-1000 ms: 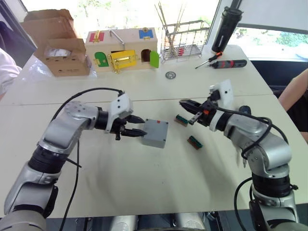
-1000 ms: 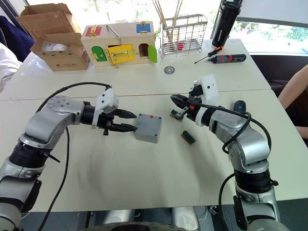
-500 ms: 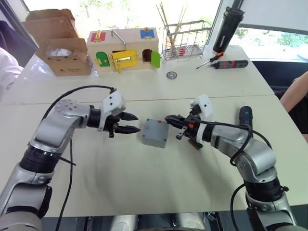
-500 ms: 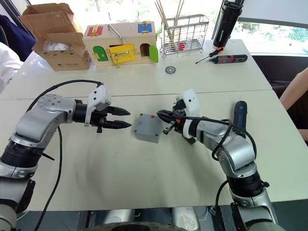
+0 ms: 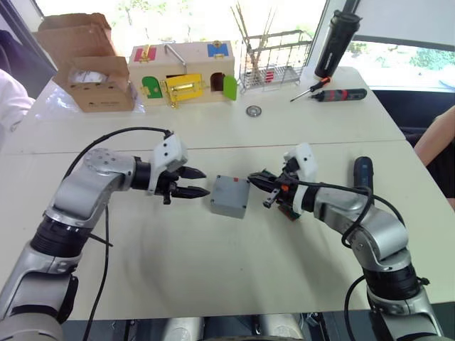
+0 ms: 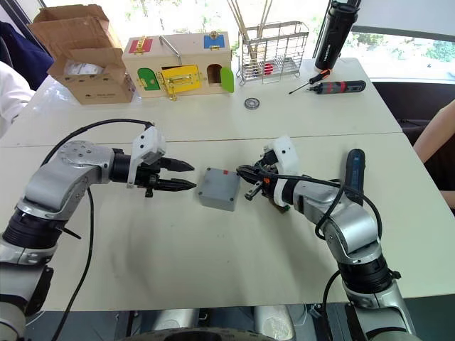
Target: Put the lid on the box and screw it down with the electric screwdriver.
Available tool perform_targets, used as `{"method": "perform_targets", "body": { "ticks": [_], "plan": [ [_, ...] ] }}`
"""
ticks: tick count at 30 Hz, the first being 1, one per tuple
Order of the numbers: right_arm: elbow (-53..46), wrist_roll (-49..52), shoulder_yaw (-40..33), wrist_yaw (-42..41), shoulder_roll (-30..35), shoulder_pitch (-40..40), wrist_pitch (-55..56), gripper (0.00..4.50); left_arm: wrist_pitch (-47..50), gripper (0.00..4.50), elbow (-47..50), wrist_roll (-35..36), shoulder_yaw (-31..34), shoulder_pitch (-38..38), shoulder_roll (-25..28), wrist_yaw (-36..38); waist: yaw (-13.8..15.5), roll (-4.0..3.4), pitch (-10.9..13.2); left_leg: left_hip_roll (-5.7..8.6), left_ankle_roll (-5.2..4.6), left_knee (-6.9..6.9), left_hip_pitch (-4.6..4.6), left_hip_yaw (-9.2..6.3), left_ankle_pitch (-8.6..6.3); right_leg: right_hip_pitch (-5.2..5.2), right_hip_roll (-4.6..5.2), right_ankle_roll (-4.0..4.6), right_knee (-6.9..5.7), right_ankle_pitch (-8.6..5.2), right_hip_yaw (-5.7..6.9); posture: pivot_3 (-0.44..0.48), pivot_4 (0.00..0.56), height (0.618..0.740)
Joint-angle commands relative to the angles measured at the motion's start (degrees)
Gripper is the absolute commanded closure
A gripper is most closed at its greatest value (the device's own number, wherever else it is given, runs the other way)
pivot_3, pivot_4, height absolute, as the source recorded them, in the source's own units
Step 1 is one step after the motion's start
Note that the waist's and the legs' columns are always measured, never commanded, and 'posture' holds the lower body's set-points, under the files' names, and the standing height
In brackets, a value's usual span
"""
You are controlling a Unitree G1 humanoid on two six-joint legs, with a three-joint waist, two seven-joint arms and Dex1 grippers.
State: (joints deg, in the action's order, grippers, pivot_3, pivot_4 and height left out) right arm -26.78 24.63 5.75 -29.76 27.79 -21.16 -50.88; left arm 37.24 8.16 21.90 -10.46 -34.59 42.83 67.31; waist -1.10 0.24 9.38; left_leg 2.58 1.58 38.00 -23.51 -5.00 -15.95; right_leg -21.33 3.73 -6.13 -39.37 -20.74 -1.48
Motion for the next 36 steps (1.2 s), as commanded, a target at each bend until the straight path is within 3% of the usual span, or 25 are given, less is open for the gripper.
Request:
{"method": "perform_targets", "body": {
  "ticks": [1, 14, 17, 22, 24, 27, 30, 33, 36],
  "plan": [
    [-1.49, 0.28, 0.23, -0.33, 0.24, 0.36, 0.15, 4.47, 0.09, 2.17, 1.28, 0.21, 0.58, -1.14, 0.37, -0.01, 0.01, 0.00, 0.00, 0.00, 0.00, 0.00, 0.00, 0.00, 0.00, 0.00, 0.00, 0.00, 0.00, 0.00, 0.00, 0.000, 0.150, 0.740],
    [0.37, -0.59, 1.28, -0.40, -0.11, -0.04, 1.00, 4.47, -0.03, 2.17, 1.39, 0.10, 0.19, -1.13, -0.27, -0.14, 0.00, 0.00, 0.00, 0.00, 0.00, 0.00, 0.00, 0.00, 0.00, 0.00, 0.00, 0.00, 0.00, 0.00, 0.00, 0.000, 0.150, 0.740],
    [1.23, -1.03, 1.40, -0.81, 0.15, -0.09, 1.47, 3.64, 0.17, 2.17, 1.77, 0.28, 0.18, -1.10, -0.47, -0.22, 0.03, 0.00, 0.00, 0.00, 0.00, 0.00, 0.00, 0.00, 0.00, 0.00, 0.00, 0.00, 0.00, 0.00, 0.00, 0.000, 0.150, 0.740],
    [1.78, -1.07, 0.36, -1.43, 0.87, -0.86, 1.52, 1.12, 0.39, 2.17, 2.20, 0.62, 0.45, -0.97, -0.86, -0.49, 0.00, 0.00, 0.00, 0.00, 0.00, 0.00, 0.00, 0.00, 0.00, 0.00, 0.00, 0.00, 0.00, 0.00, 0.00, 0.000, 0.150, 0.740],
    [1.01, 0.48, -2.96, -1.02, 1.35, -2.54, -0.29, 0.37, 0.90, 2.17, 2.82, 1.83, 1.11, -1.29, -1.58, -0.62, 0.05, 0.00, 0.00, 0.00, 0.00, 0.00, 0.00, 0.00, 0.00, 0.00, 0.00, 0.00, 0.00, 0.00, 0.00, 0.000, 0.150, 0.740],
    [0.27, 5.10, -12.92, 0.60, 2.86, -7.20, -5.18, 0.37, 2.17, 2.17, 4.22, 4.16, 2.10, -2.40, -3.14, -0.76, 0.31, 0.00, 0.00, 0.01, 0.01, 0.01, 0.00, 0.00, 0.00, 0.01, 0.02, 0.00, 0.00, 0.00, 0.00, 0.000, 0.150, 0.740],
    [5.90, 7.70, -22.60, 0.88, 11.25, -14.40, -14.71, 0.37, 2.53, 2.17, 5.94, 6.45, 1.67, -3.77, -4.81, 0.07, 0.60, -0.01, 0.01, 0.04, 0.01, 0.04, -0.01, 0.00, 0.00, 0.02, 0.06, 0.00, 0.00, 0.00, 0.01, 0.000, 0.150, 0.740],
    [10.86, 9.06, -23.10, -4.60, 22.77, -16.31, -20.68, 0.17, 1.28, 2.17, 7.10, 6.84, -0.19, -4.25, -6.10, 1.19, 0.46, 0.01, 0.00, 0.06, -0.01, -0.02, -0.01, -0.02, -0.01, 0.14, 0.08, 0.00, 0.13, 0.00, 0.04, 0.000, 0.150, 0.740],
    [21.46, 7.96, -19.03, -4.78, 31.73, -21.65, -32.91, 0.17, -1.15, 2.17, 7.63, 6.27, -2.31, -4.53, -7.65, 2.81, -0.07, -0.02, 0.00, 0.02, -0.10, -0.02, -0.01, 0.14, -0.06, 0.10, 0.05, 0.00, 0.13, 0.00, -0.03, 0.000, 0.150, 0.740]
  ]
}}
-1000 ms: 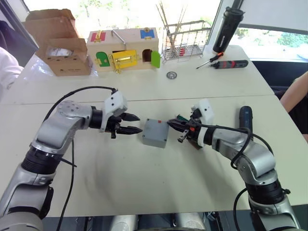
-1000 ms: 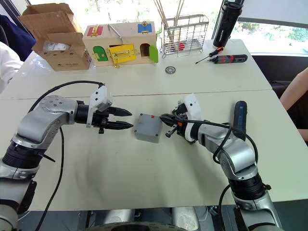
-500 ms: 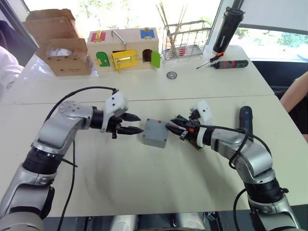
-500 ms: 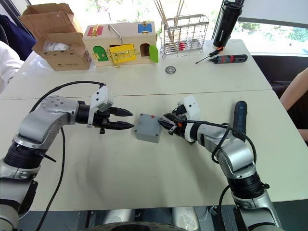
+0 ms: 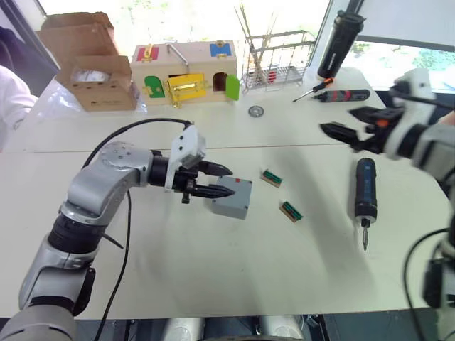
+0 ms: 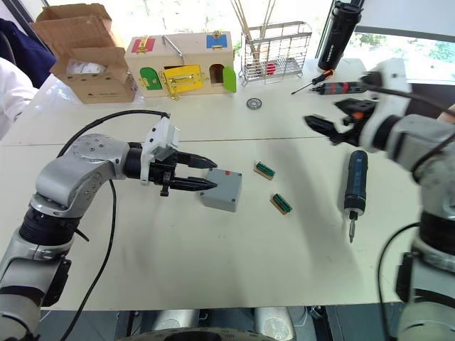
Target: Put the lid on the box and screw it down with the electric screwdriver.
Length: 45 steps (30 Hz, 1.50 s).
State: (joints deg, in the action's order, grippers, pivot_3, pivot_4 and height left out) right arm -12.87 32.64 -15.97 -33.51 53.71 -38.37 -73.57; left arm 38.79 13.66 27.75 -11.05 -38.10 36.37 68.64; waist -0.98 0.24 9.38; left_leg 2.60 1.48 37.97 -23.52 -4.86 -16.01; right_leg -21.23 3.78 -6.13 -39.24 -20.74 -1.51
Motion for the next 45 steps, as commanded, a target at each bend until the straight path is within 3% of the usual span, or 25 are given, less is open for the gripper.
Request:
{"method": "perform_targets", "body": {
  "ticks": [1, 4, 11, 27, 30, 31, 33, 37, 45],
  "plan": [
    [10.54, 1.02, 6.53, -3.13, 9.82, -5.70, -14.75, 0.17, -3.74, 2.17, 2.07, -0.01, -2.39, -1.17, -1.62, 2.01, -0.26, -0.04, 0.01, -0.02, -0.01, 0.01, 0.02, 0.06, 0.00, -0.01, 0.00, 0.00, -0.05, 0.00, -0.06, 0.000, 0.150, 0.740],
    [17.53, 2.58, 14.75, -8.62, 16.25, -8.01, -18.02, 0.17, -5.75, 2.17, 1.94, -0.77, -3.74, -1.70, -2.52, 2.84, -0.16, -0.06, 0.01, -0.09, -0.19, 0.02, 0.02, 0.10, -0.11, -0.06, 0.01, 0.00, -0.05, 0.00, -0.13, 0.000, 0.150, 0.740],
    [40.33, 0.05, 28.92, -12.97, 14.84, -18.74, -18.93, 0.17, -8.12, 2.17, 3.43, -1.39, -3.97, -1.30, -2.63, 3.39, -0.03, -0.06, 0.02, -0.14, -0.22, 0.04, 0.01, 0.20, -0.12, -0.09, -0.05, 0.00, -0.02, 0.00, -0.18, 0.000, 0.150, 0.740],
    [47.67, -8.70, 48.25, -22.29, 8.34, -18.48, -13.51, 0.17, -2.57, 2.17, 11.60, 0.58, -1.82, 3.58, 0.41, -2.46, 0.20, -0.05, 0.02, -0.12, -0.14, 0.08, -0.01, 0.15, -0.08, -0.08, -0.06, 0.00, -0.01, 0.00, -0.15, 0.000, 0.150, 0.740],
    [50.28, -12.42, 51.15, -22.87, 5.48, -18.01, -10.57, 0.17, -2.06, 2.17, 11.93, 0.68, -1.84, 4.00, 0.13, -3.41, 0.17, 0.36, -0.22, -0.13, -0.14, 0.10, 0.03, 0.09, -0.08, 0.00, -0.06, 0.00, 0.01, 0.00, -0.12, 0.000, 0.150, 0.740],
    [51.23, -13.44, 51.57, -23.35, 4.82, -18.29, -9.76, 0.83, -1.93, 2.17, 11.93, 0.69, -1.91, 3.98, 0.02, -3.63, 0.16, 0.62, -0.37, -0.15, -0.15, 0.12, 0.08, 0.03, -0.09, 0.08, -0.05, 0.00, 0.02, 0.00, -0.09, 0.000, 0.150, 0.740],
    [52.76, -15.68, 53.22, -25.00, 3.49, -18.87, -7.76, 1.28, -2.02, 2.17, 11.95, 0.34, -2.29, 4.28, -0.02, -4.07, 0.14, 0.90, -0.55, -0.15, -0.14, 0.14, 0.17, -0.04, -0.09, 0.24, -0.05, 0.00, 0.09, 0.00, -0.08, 0.000, 0.150, 0.740],
    [53.84, -19.94, 57.45, -29.63, 2.82, -18.35, -4.42, 2.70, -1.75, 2.17, 12.40, 0.44, -2.21, 4.91, 0.39, -4.93, 0.16, 1.39, -0.85, -0.12, -0.12, 0.17, 0.20, -0.06, -0.09, 0.29, 0.01, 0.00, 0.14, 0.01, -0.05, 0.000, 0.150, 0.740],
    [50.58, -24.43, 59.54, -36.16, 5.06, -14.67, -3.17, 2.70, -1.67, 2.17, 12.17, 0.61, -1.32, 5.42, 1.38, -6.29, 0.71, 1.53, -0.94, -0.10, -0.09, 0.15, 0.19, -0.22, -0.11, 0.36, 0.05, 0.00, 0.23, 0.01, 0.08, 0.000, 0.150, 0.740]
  ]
}}
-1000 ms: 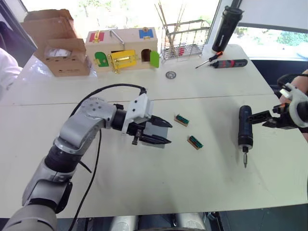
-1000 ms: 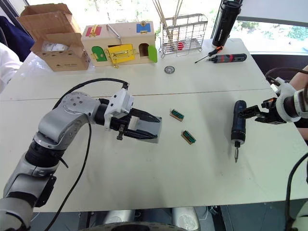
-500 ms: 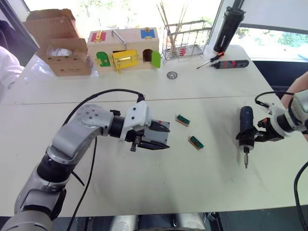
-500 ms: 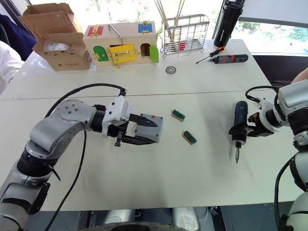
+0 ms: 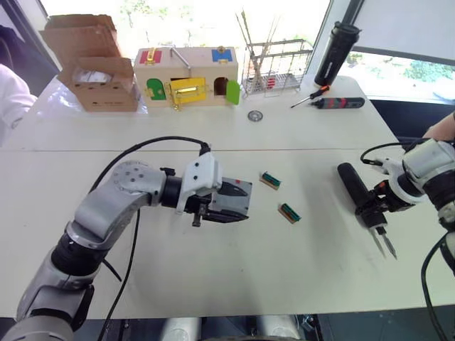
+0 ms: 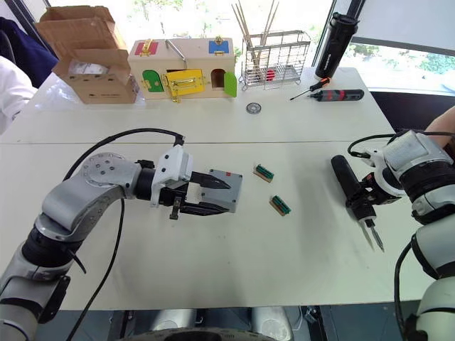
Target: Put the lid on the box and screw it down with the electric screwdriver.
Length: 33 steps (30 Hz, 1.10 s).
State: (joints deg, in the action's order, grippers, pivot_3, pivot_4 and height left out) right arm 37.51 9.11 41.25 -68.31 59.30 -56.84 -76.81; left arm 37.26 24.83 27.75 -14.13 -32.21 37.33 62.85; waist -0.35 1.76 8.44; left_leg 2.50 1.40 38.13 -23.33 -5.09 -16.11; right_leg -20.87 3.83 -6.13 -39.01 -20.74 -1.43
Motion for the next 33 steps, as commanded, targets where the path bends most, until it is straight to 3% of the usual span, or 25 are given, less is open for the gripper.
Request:
{"method": "perform_targets", "body": {
  "ticks": [1, 5, 7, 10, 12, 15, 17, 19, 23, 25, 29, 33],
  "plan": [
    [1.21, -1.81, 1.27, -1.23, -0.51, 3.17, 1.42, 2.70, -0.23, 2.17, 0.42, 0.63, 1.98, -0.69, 0.54, -0.48, 0.15, 0.00, 0.00, 0.00, 0.00, -0.01, 0.00, 0.00, 0.00, 0.01, 0.00, 0.00, 0.02, 0.00, 0.01, 0.000, 0.150, 0.740],
    [6.16, -3.47, -5.43, -1.69, 0.05, -3.64, 5.47, 2.70, -0.66, 2.17, -3.13, 0.99, 3.67, -1.59, 1.38, 0.19, -0.14, -0.12, 0.08, 0.05, 0.02, -0.01, 0.00, 0.02, 0.01, 0.02, 0.04, 0.00, 0.03, 0.00, 0.01, 0.000, 0.150, 0.740],
    [6.89, -2.70, -10.01, -1.34, 0.80, -9.07, 4.73, 2.70, -1.44, 2.17, -5.85, 0.82, 4.66, -2.00, 2.03, 0.94, -0.36, -0.82, 0.50, 0.18, 0.04, 0.00, -0.03, 0.09, 0.02, -0.07, 0.20, -0.01, -0.02, 0.01, 0.00, 0.000, 0.150, 0.740],
    [4.59, 0.13, -20.59, 2.45, 2.38, -16.49, -0.24, 2.70, -2.22, 2.17, -10.38, 0.49, 5.48, -3.30, 2.47, 1.99, -0.77, -2.00, 1.15, 0.59, 0.16, -0.13, -0.27, 0.34, 0.13, -0.63, 0.58, -0.08, -0.34, 0.01, -0.16, 0.000, 0.150, 0.740],
    [1.09, 2.36, -30.97, 7.09, 2.50, -18.58, -4.62, 2.70, -2.44, 2.17, -13.14, 0.37, 5.49, -4.37, 2.20, 2.57, -0.69, -2.05, 1.16, 0.60, 0.19, -0.16, -0.64, 0.39, 0.15, -1.14, 0.59, -0.11, -0.45, -0.01, -0.13, 0.000, 0.150, 0.740],
    [-14.45, 5.02, -54.81, 16.39, -2.21, -14.57, -7.84, 2.70, -3.32, 2.17, -17.35, -0.40, 4.92, -6.23, 1.69, 3.54, -0.53, -2.01, 1.15, 0.57, 0.24, -0.07, -1.11, 0.28, 0.19, -1.72, 0.59, -0.10, -0.85, -0.01, 0.07, 0.000, 0.150, 0.740],
    [-33.93, 6.46, -70.85, 23.55, -11.86, -7.27, -1.56, 2.70, -3.50, 2.17, -19.78, -0.95, 4.45, -7.68, 1.21, 4.14, -0.48, -1.85, 1.10, 0.62, 0.22, -0.05, -1.12, 0.28, 0.18, -1.76, 0.69, -0.10, -1.08, 0.00, 0.21, 0.000, 0.150, 0.740],
    [-51.17, 8.31, -79.18, 29.46, -22.70, -0.96, 4.19, 2.70, -3.35, 2.17, -21.98, -1.43, 4.12, -9.19, 0.61, 4.68, -0.55, -1.81, 1.08, 0.62, 0.21, -0.07, -1.26, 0.24, 0.17, -1.75, 0.71, -0.10, -1.13, -0.01, 0.28, 0.000, 0.150, 0.740],
    [-70.35, 17.72, -83.08, 36.73, -43.39, 3.45, 4.42, 2.70, -2.70, 2.17, -23.49, -1.81, 3.11, -10.90, 0.58, 7.11, -0.86, -1.85, 1.08, 0.73, 0.38, 0.14, -1.24, 0.33, 0.32, -1.70, 0.74, -0.16, -1.20, 0.02, 0.25, 0.000, 0.150, 0.740],
    [-76.26, 18.69, -78.69, 39.65, -49.63, 8.08, 7.64, 2.70, -2.52, 2.17, -23.30, -2.29, 2.25, -11.26, 0.30, 7.87, -0.90, -1.85, 1.08, 0.76, 0.44, 0.12, -1.13, 0.32, 0.51, -1.71, 0.76, -0.18, -1.25, 0.04, 0.18, 0.000, 0.150, 0.740],
    [-80.73, 16.57, -66.66, 43.03, -54.28, 19.72, 16.12, 2.70, -4.17, 2.17, -23.00, -4.29, 0.43, -9.89, -0.48, 8.00, -0.91, -1.83, 1.03, 0.77, 0.49, 0.02, -1.06, 0.13, 0.54, -1.65, 0.72, -0.18, -1.26, 0.04, 0.20, 0.000, 0.150, 0.740],
    [-80.05, 15.66, -58.64, 44.14, -54.19, 26.68, 23.37, 2.70, -5.28, 2.17, -22.90, -6.34, -0.26, -8.53, -2.55, 5.65, -1.27, -1.83, 1.03, 0.84, 0.48, -0.01, -1.06, 0.17, 0.53, -1.67, 0.76, -0.18, -1.26, 0.04, 0.20, 0.000, 0.150, 0.740]
  ]
}}
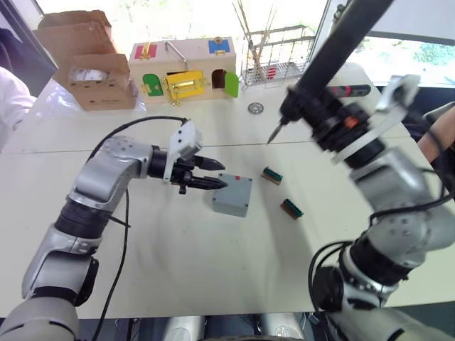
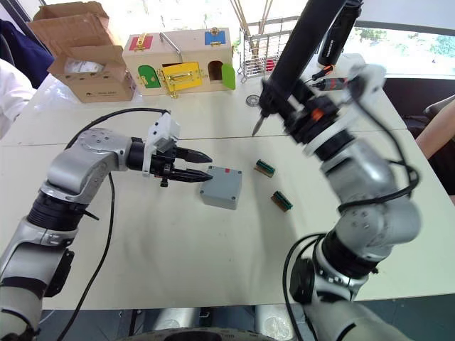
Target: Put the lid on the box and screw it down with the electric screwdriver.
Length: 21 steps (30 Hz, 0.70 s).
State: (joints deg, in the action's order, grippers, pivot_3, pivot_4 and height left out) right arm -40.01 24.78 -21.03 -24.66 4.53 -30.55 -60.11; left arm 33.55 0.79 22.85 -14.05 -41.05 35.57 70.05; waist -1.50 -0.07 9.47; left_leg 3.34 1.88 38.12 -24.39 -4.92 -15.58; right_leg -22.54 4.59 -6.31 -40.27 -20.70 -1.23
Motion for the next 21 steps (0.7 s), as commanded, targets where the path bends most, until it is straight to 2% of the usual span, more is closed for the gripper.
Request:
{"method": "perform_targets", "body": {
  "ticks": [1, 11, 21],
  "plan": [
    [-2.17, -0.19, 5.27, 0.30, 1.12, 1.65, 8.02, 2.70, -1.90, 2.17, 1.17, -1.91, -0.57, 0.73, -1.08, -1.81, -0.40, 0.00, 0.00, 0.00, 0.00, 0.01, 0.00, 0.00, 0.00, -0.01, 0.00, 0.00, 0.00, 0.00, 0.00, 0.000, 0.150, 0.740],
    [1.29, 1.70, 11.12, 0.86, 4.38, 6.61, 15.02, 2.70, -6.93, 2.17, 0.04, -8.65, -3.65, 4.25, -1.29, -3.24, -1.62, 0.00, 0.00, -0.05, 0.00, -0.07, 0.05, -0.05, 0.00, 0.00, -0.07, 0.00, 0.00, 0.00, 0.01, 0.000, 0.150, 0.740],
    [2.53, 2.59, 14.65, 2.84, 4.68, 9.47, 17.77, 2.70, -6.93, 2.17, 0.13, -9.67, -3.67, 4.84, -1.28, -2.99, -1.53, 0.01, -0.01, -0.04, 0.00, -0.05, 0.06, -0.06, 0.00, 0.04, -0.07, 0.00, 0.01, 0.00, 0.02, 0.000, 0.150, 0.740]
  ]
}}
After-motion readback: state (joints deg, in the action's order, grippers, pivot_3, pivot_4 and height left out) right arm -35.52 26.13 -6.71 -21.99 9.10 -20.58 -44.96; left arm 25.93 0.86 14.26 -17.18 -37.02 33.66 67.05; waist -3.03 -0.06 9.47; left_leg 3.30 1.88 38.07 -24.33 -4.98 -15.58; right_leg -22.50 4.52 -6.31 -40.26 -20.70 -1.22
